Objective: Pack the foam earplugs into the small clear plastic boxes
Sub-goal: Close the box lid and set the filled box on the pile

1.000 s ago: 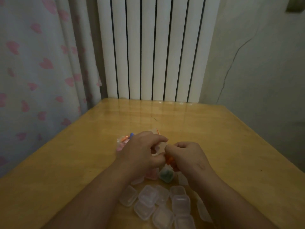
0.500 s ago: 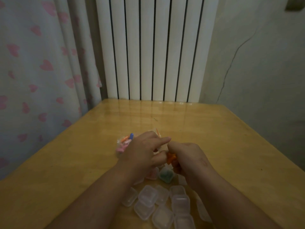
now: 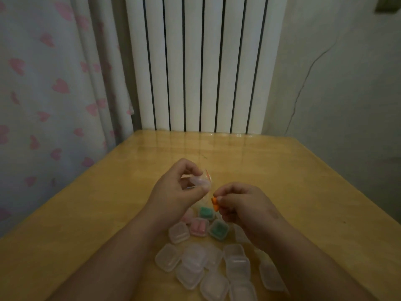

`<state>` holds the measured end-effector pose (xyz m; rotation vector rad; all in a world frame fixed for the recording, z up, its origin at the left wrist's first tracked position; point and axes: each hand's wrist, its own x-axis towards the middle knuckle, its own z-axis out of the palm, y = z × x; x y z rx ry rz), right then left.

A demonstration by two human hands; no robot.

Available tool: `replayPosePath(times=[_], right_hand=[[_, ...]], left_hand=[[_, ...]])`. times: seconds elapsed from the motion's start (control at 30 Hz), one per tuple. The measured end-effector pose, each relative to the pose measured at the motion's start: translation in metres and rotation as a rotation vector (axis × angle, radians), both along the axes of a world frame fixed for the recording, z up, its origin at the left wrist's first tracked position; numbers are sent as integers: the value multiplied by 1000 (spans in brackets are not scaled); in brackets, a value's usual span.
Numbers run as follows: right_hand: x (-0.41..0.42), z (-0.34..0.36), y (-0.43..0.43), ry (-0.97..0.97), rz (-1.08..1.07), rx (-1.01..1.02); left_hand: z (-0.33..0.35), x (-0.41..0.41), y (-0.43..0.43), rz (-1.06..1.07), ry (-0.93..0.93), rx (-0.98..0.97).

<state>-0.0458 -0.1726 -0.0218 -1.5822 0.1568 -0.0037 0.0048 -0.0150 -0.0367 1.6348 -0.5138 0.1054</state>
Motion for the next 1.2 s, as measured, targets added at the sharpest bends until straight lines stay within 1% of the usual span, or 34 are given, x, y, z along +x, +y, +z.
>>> replayPosePath(times=[0.07, 0.17, 0.23, 0.3, 0.4, 0.6, 0.67, 0.73, 0.83, 0.9, 1.03, 1.1, 1.2], right_hand=[[-1, -1, 1, 5, 43, 12], [-1, -3, 1, -4, 80, 108], [0, -3, 0, 5, 83, 189], [0, -3, -1, 19, 64, 216], [1, -3, -2, 29, 47, 178], [0, -3, -1, 26, 14, 83], [0, -4, -1, 29, -2, 45], [1, -5, 1, 42, -27, 3], [4, -8, 5, 55, -93, -71], [5, -9, 4, 61, -103, -87], [4, -4, 0, -3, -37, -52], [2, -1, 0, -35, -30, -80], [1, -2, -3, -73, -43, -159]], left_hand=[[2, -1, 1, -6, -20, -44], [3, -3, 1, 68, -95, 99], [3, -3, 0, 67, -82, 109], [4, -5, 0, 59, -81, 108], [3, -6, -2, 92, -128, 151], [1, -7, -4, 214, -403, 429], [0, -6, -4, 230, -483, 488], [0, -8, -5, 253, -512, 509], [4, -13, -9, 283, -468, 393], [7, -15, -10, 294, -402, 312], [12, -15, -6, 212, -137, 77], [13, -14, -3, 157, -64, 62], [13, -12, 0, 79, 21, 97]])
